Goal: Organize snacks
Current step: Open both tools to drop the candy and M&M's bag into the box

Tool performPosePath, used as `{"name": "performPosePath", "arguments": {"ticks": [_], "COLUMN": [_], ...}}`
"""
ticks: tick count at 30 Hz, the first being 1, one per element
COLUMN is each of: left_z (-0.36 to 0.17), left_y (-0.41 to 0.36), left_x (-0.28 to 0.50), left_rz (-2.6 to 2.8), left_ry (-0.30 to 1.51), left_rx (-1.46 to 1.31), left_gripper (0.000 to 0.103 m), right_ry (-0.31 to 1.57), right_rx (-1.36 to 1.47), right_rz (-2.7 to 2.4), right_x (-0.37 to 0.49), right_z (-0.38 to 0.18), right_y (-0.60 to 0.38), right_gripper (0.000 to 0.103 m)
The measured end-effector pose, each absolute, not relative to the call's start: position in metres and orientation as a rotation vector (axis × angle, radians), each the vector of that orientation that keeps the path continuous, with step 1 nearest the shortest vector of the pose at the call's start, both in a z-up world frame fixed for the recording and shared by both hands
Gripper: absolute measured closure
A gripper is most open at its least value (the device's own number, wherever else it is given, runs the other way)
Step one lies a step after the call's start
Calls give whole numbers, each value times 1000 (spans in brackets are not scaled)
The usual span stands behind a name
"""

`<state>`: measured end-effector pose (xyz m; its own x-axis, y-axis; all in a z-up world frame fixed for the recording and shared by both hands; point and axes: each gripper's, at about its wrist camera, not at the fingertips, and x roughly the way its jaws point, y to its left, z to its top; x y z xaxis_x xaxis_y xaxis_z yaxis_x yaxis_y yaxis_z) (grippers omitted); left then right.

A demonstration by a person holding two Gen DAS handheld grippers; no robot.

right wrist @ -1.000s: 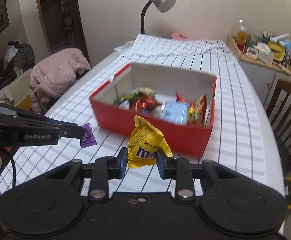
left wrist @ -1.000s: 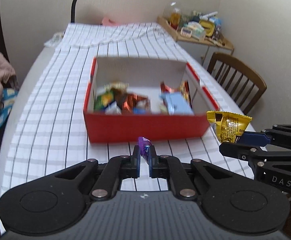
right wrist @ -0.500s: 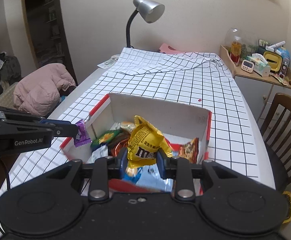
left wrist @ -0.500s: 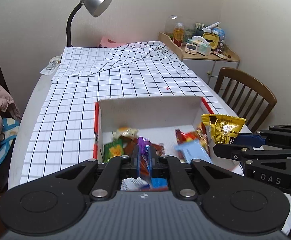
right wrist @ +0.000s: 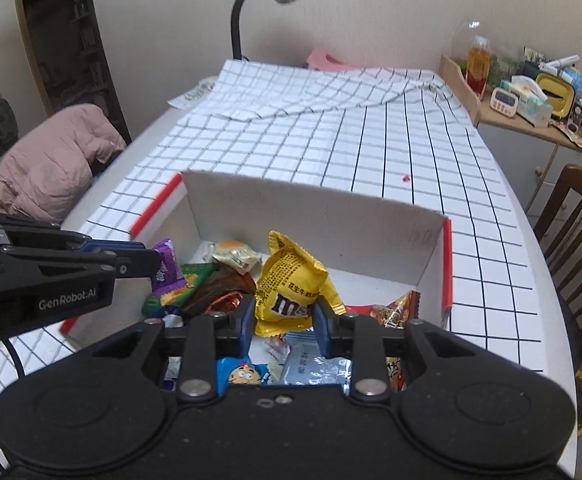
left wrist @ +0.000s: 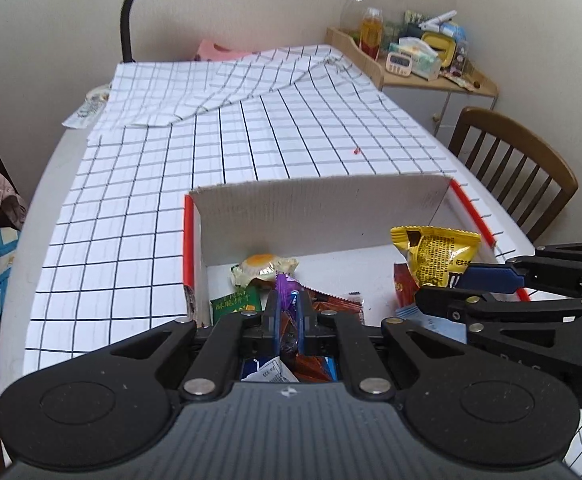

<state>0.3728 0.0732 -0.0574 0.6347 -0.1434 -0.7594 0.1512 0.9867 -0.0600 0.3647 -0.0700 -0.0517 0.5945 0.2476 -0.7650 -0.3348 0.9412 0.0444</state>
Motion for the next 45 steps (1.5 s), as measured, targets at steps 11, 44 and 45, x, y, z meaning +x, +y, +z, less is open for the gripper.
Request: {"name": "performPosePath", "arguments": {"ticks": [11,44,45], "left_z": [-91,-51,-49], "left_y": [71,62,61], "left_x": [395,351,348], "left_rz": [-190,-173,-170], "left_ry": [964,905,899], "left_rx": [22,7,6], "left_gripper": [96,93,93], "right_ry": [946,818,807], "right_rx": [-148,-18,-15], "right_rz": [314,300,298], "right_x": [382,333,330], "right_z": [-80,-33,-30], "right_y": [-61,-98,-100], "right_gripper": [75,41,39]}}
